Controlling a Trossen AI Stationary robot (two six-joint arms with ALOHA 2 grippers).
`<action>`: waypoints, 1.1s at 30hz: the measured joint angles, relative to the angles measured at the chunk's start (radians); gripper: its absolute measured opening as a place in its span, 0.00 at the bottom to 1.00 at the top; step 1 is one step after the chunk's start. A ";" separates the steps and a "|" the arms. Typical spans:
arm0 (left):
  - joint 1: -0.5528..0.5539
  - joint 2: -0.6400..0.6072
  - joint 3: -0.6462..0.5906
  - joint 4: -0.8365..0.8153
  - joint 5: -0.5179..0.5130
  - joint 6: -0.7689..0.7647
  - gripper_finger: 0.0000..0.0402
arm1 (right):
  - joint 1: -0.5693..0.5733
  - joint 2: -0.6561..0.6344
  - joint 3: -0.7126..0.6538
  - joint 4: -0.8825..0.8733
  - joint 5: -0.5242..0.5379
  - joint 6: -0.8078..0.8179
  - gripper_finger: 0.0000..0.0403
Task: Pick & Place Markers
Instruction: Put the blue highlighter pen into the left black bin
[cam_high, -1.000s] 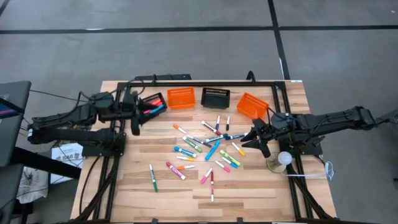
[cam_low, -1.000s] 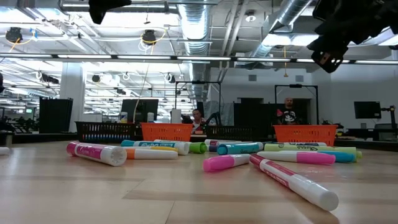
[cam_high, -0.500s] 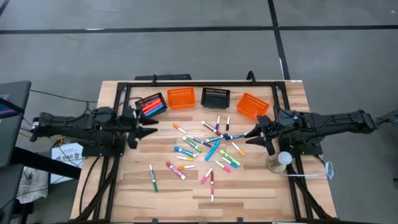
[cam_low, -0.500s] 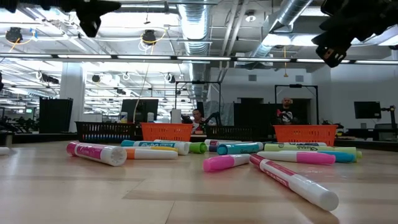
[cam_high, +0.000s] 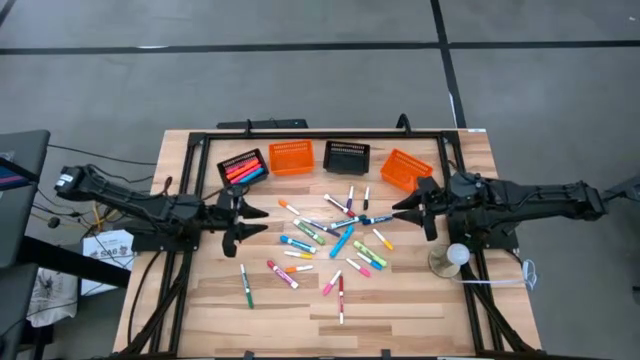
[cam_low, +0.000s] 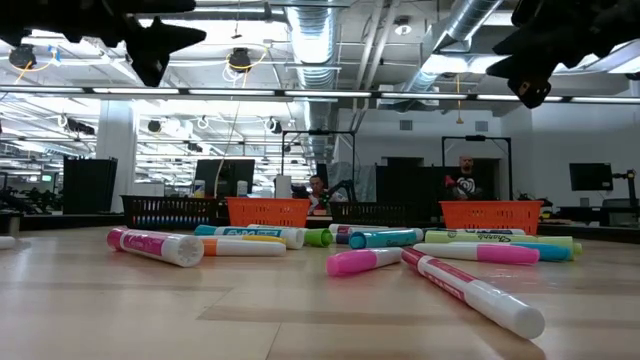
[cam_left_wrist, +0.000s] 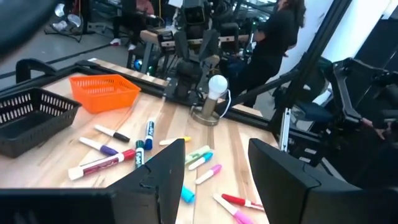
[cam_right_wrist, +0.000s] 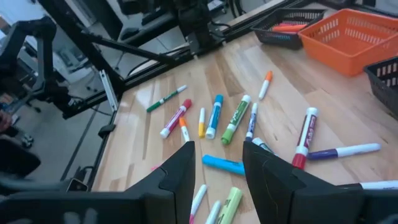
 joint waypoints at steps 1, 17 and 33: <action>-0.004 0.003 0.000 0.006 -0.005 0.000 0.44 | -0.005 -0.008 0.000 0.000 0.000 0.000 0.30; -0.006 0.004 0.001 0.008 -0.016 0.003 0.44 | -0.050 -0.030 0.000 0.012 0.017 0.011 0.30; -0.005 0.004 0.002 0.015 -0.016 0.018 0.44 | -0.040 0.023 0.001 0.108 -0.047 -0.007 0.30</action>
